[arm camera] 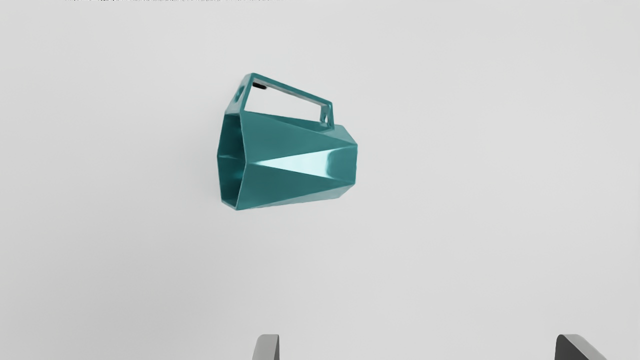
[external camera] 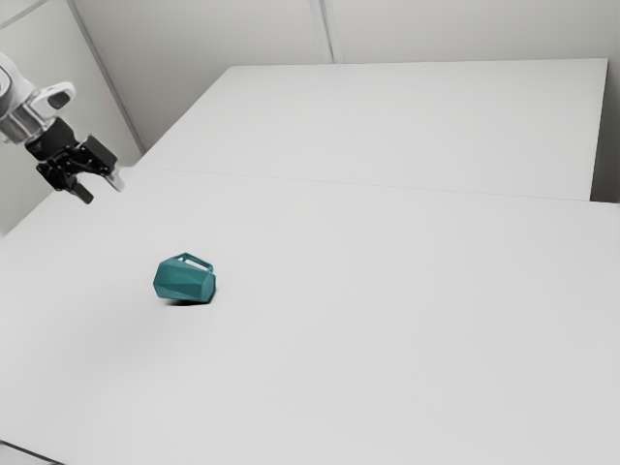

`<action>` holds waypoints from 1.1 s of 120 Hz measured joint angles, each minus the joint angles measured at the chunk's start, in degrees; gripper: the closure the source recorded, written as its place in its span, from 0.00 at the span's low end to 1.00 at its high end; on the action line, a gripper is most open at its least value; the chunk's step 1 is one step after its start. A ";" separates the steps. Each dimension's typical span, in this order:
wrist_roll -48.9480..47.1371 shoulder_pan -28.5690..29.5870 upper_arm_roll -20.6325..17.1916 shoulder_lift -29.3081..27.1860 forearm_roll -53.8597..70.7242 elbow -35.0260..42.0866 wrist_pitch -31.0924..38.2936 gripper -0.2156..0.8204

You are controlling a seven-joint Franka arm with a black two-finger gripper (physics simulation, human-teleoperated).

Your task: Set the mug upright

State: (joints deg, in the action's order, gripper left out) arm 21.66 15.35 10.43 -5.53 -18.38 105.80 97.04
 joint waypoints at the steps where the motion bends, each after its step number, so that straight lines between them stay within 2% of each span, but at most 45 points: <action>1: 0.32 0.19 0.02 0.02 -0.34 0.31 0.27 0.21; 43: 15.13 6.18 0.06 2.80 -13.28 8.14 9.36 0.21; 71: 24.08 8.86 0.03 7.32 -17.97 9.11 12.49 0.21; 89: 29.44 10.06 0.03 8.95 -24.27 12.40 13.70 0.21; 132: 32.72 12.00 0.03 11.97 -29.86 16.20 13.52 0.21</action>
State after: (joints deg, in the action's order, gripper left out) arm 54.38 27.35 10.46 6.44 -48.23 122.00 110.56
